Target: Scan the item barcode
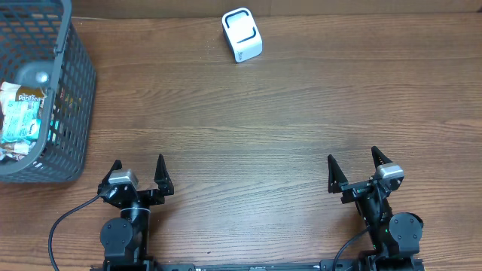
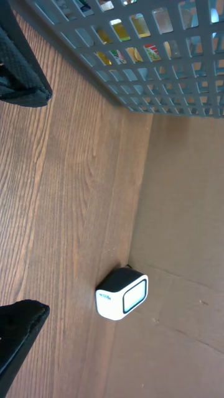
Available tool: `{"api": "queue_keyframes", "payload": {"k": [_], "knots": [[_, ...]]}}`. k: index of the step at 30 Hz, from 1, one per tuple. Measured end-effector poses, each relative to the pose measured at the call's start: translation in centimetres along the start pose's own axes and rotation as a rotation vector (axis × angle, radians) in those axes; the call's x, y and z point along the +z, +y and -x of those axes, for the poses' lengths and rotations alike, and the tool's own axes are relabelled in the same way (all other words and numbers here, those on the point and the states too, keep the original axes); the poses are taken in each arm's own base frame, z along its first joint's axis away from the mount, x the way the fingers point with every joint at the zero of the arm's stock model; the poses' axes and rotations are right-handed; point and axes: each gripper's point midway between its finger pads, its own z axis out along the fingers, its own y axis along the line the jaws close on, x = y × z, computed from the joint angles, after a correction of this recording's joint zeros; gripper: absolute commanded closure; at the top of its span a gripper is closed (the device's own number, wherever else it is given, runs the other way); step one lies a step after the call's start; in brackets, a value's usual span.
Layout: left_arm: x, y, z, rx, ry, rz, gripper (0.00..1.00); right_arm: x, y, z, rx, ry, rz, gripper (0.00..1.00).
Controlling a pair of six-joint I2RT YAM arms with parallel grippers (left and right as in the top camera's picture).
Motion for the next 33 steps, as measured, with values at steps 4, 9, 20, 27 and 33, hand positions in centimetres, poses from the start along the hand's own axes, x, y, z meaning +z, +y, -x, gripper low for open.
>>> {"api": "queue_keyframes", "payload": {"k": [4, 9, 20, 27, 33], "knots": [[0.0, 0.0, 0.0, 0.0, 0.0, 0.0, 0.0, 0.0, 0.0, 0.0, 0.0, 0.0, 0.0, 0.0], [0.0, 0.0, 0.0, 0.0, 0.0, 0.0, 0.01, 0.0, 0.0, 0.0, 0.0, 0.0, 0.0, 0.0], [0.0, 0.0, 0.0, 0.001, 0.0, 0.0, 0.01, 0.0, 0.0, 0.0, 0.0, 0.0, 0.0, 0.0], [-0.2, 0.3, 2.8, 0.025, -0.115, 0.026, 0.0, 0.0, 0.0, 0.0, 0.0, 0.0, 0.0, 0.0], [-2.8, -2.3, 11.7, 0.026, -0.387, -0.079, 0.0, 0.0, 0.0, 0.0, 0.0, 0.0, 0.0, 0.0]]}}
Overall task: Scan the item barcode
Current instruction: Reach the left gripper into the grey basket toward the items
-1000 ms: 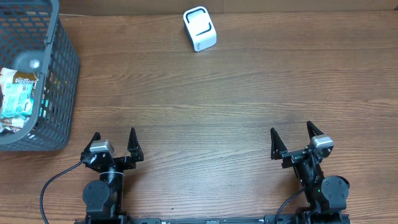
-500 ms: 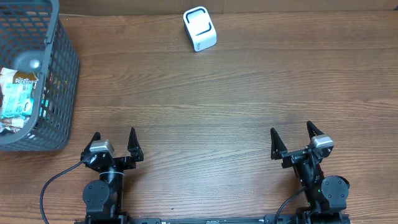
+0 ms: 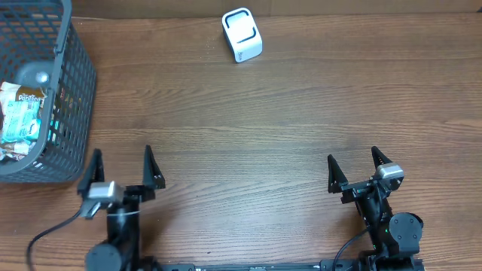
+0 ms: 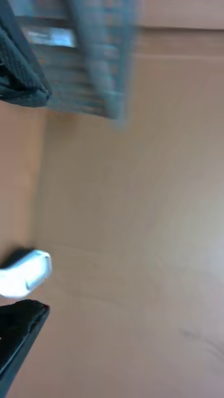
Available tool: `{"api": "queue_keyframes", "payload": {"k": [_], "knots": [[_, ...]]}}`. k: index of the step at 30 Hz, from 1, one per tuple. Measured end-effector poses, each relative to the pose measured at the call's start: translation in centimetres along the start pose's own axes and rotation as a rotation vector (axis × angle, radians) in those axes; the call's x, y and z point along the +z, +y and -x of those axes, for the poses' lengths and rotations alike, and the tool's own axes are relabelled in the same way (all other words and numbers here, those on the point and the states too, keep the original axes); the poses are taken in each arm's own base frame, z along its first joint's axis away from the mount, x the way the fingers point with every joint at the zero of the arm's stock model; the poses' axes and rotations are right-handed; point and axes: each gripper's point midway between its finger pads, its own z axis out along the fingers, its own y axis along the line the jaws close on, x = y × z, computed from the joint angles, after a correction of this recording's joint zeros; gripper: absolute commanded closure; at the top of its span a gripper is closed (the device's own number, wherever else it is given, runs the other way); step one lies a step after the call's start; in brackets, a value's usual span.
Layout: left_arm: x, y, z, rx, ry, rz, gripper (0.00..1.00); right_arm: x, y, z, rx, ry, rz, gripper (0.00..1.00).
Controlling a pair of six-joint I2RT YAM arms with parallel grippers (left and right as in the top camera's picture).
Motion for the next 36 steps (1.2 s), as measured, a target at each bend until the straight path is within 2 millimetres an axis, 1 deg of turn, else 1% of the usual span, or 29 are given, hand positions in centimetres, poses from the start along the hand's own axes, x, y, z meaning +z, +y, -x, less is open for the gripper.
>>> {"api": "queue_keyframes", "payload": {"k": [1, 3, 4, 7, 8, 10, 12, 14, 15, 17, 19, 24, 28, 30, 32, 34, 35, 36], "knots": [[-0.1, -0.5, 2.3, 0.0, -0.044, -0.018, 0.0, 0.0, 0.0, 0.0, 0.0, 0.0, 0.0, 0.0], [-0.8, -1.9, 8.3, 0.011, -0.164, -0.065, 0.0, 0.0, 0.0, 0.0, 0.0, 0.0, 0.0, 0.0], [-1.7, -2.8, 12.2, 0.027, -0.245, -0.091, 0.0, 0.0, 0.0, 0.0, 0.0, 0.0, 0.0, 0.0], [-4.2, -4.5, 20.2, 0.072, -0.398, -0.135, 0.0, 0.0, 0.0, 0.0, 0.0, 0.0, 0.0, 0.0], [-4.9, -5.0, 22.5, 0.091, -0.431, -0.143, 0.0, 0.0, 0.0, 0.0, 0.0, 0.0, 0.0, 0.0], [-5.5, -5.6, 25.7, 0.123, -0.453, -0.149, 0.0, 0.0, 0.0, 0.0, 0.0, 0.0, 0.0, 0.0], [-5.3, -6.1, 28.1, 0.154, -0.435, -0.148, 0.0, 0.0, 0.0, 0.0, 0.0, 0.0, 0.0, 0.0], [-4.1, -6.5, 30.2, 0.181, -0.385, -0.143, 0.0, 0.0, 0.0, 0.0, 0.0, 0.0, 0.0, 0.0], [-3.4, -6.6, 30.8, 0.189, -0.354, -0.141, 0.0, 0.0, 0.0, 0.0, 0.0, 0.0, 0.0, 0.0], [-1.6, -6.9, 31.7, 0.197, -0.271, -0.137, 0.0, 0.0, 0.0, 0.0, -0.001, -0.001, 0.0, 0.0], [0.7, -7.0, 32.3, 0.201, -0.177, -0.133, 0.0, 0.0, 0.0, 0.0, 0.0, 0.0, 0.0, 0.0], [6.6, -7.1, 31.8, 0.205, 0.083, -0.125, 0.0, 0.0, 0.0, 0.0, 0.0, 0.0, 0.0, 0.0], [11.1, -6.8, 29.7, 0.218, 0.263, -0.119, 0.0, 0.0, 0.0, 0.0, 0.0, 0.0, 0.0, 0.0], [13.4, -6.5, 27.9, 0.222, 0.355, -0.112, 0.0, 0.0, 0.0, 0.0, 0.0, 0.0, 0.0, 0.0], [15.3, -6.0, 26.1, 0.228, 0.432, -0.098, 0.0, 0.0, 0.0, 0.0, 0.0, 0.0, 0.0, 0.0], [17.3, -5.4, 23.9, 0.234, 0.502, -0.082, 0.0, 0.0, 0.0, 0.0, 0.0, 0.0, 0.0, 0.0], [18.4, -5.0, 22.5, 0.235, 0.541, -0.071, 0.0, 0.0, 0.0, 0.0, 0.0, 0.0, 0.0, 0.0], [18.9, -4.8, 21.9, 0.236, 0.555, -0.066, 0.0, 0.0, 0.0, 0.0, 0.0, 0.0, 0.0, 0.0]]}}
